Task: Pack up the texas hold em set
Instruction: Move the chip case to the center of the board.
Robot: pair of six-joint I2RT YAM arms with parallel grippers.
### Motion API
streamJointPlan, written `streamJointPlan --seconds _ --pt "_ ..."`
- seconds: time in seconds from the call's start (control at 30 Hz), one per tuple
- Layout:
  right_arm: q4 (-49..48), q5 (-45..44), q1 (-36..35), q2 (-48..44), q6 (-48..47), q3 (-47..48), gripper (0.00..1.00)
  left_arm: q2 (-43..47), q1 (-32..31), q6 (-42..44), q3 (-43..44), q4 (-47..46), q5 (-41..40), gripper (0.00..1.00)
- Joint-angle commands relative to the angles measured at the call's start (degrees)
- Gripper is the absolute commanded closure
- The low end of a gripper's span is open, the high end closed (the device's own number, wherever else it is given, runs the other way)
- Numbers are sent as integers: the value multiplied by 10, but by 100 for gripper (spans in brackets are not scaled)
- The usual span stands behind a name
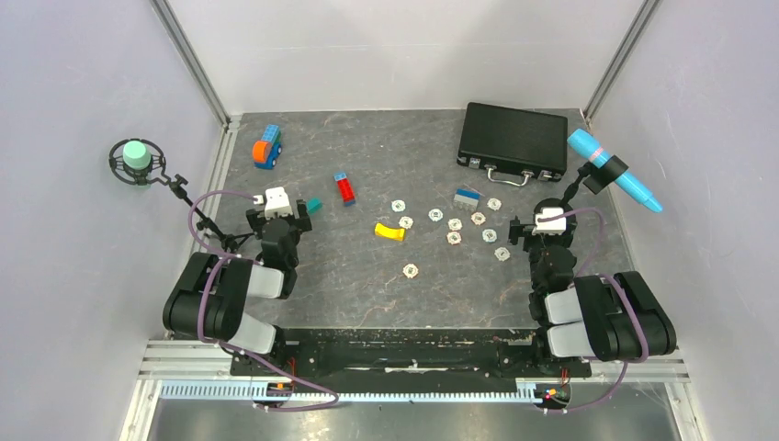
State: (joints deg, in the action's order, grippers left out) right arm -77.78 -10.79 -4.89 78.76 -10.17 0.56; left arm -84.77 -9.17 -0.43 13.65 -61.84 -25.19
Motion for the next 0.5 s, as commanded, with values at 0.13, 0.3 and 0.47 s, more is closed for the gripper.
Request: streamJointPlan --seconds 0.13,0.3,0.47 --pt "-33 2 -1 3 -7 -53 2 -3 2 -7 4 -25 -1 0" --pt "-32 2 -1 3 -7 -53 2 -3 2 -7 4 -25 -1 0" --pt "15 16 -1 -19 -13 -35 2 0 1 -5 -1 -33 -4 0"
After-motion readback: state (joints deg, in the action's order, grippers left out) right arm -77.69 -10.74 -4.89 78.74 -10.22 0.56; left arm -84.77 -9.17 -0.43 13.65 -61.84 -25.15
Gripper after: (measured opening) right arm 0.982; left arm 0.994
